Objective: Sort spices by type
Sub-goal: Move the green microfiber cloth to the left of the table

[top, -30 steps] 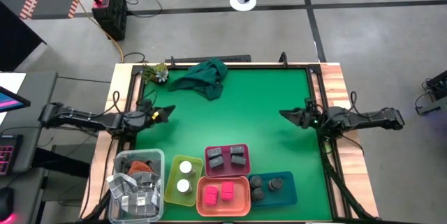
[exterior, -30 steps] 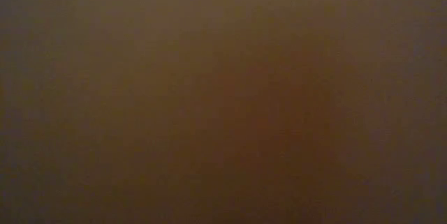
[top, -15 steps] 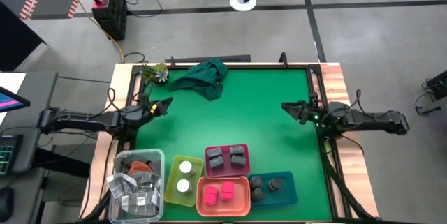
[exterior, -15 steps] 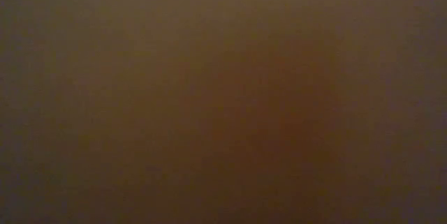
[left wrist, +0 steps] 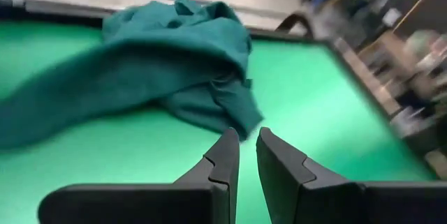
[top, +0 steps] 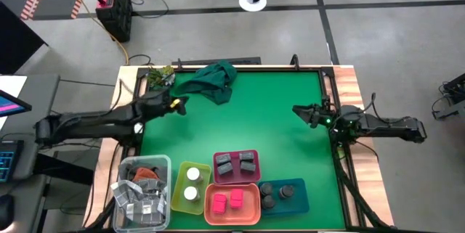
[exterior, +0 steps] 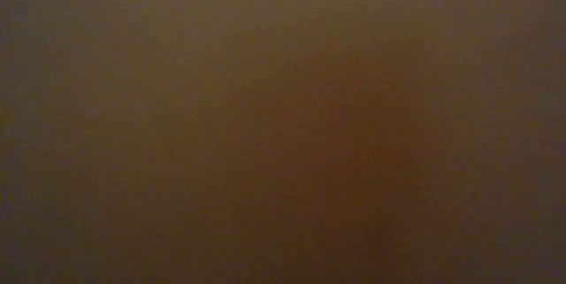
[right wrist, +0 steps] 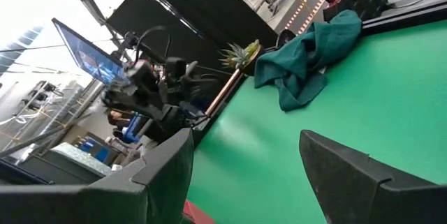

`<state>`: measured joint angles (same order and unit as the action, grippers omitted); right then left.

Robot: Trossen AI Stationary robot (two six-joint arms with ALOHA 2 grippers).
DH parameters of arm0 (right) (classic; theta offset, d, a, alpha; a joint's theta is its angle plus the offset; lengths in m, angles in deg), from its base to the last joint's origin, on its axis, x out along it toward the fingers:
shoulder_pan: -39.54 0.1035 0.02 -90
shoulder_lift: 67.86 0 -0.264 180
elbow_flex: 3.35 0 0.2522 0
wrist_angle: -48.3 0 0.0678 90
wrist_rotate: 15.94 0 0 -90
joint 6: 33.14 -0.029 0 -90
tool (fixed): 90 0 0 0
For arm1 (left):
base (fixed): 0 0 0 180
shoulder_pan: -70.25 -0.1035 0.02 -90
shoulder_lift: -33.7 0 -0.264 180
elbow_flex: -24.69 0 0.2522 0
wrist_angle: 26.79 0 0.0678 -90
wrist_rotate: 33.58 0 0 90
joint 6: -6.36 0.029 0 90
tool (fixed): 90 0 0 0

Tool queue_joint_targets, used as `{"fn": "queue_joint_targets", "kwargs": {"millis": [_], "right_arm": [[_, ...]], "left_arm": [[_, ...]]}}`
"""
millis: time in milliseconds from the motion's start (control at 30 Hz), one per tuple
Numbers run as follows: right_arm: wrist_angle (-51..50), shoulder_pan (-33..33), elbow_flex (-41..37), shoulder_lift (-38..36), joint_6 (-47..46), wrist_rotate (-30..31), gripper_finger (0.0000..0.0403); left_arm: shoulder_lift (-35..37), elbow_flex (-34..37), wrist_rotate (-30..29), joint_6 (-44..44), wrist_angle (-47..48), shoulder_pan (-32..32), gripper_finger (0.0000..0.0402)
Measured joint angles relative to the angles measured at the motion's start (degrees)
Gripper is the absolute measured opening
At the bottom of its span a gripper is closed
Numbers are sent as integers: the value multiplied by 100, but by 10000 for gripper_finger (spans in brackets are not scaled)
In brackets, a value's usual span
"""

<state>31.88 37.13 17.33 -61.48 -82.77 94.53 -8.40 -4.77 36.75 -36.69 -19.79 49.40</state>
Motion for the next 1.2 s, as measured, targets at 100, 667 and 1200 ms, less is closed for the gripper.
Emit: {"fn": "queue_joint_targets", "kwargs": {"millis": [100,667,1200], "right_arm": [[-7,0,0,0,-5,0,286],[8,324,0,0,-297,-103,285],[138,664,0,0,-608,-101,285]], "left_arm": [[-872,-569,324,749,136,-449,44],[-4638,-3569,753,4092,1704,-1243,249],[-5275,-3793,636,4203,1900,-1037,38]]}}
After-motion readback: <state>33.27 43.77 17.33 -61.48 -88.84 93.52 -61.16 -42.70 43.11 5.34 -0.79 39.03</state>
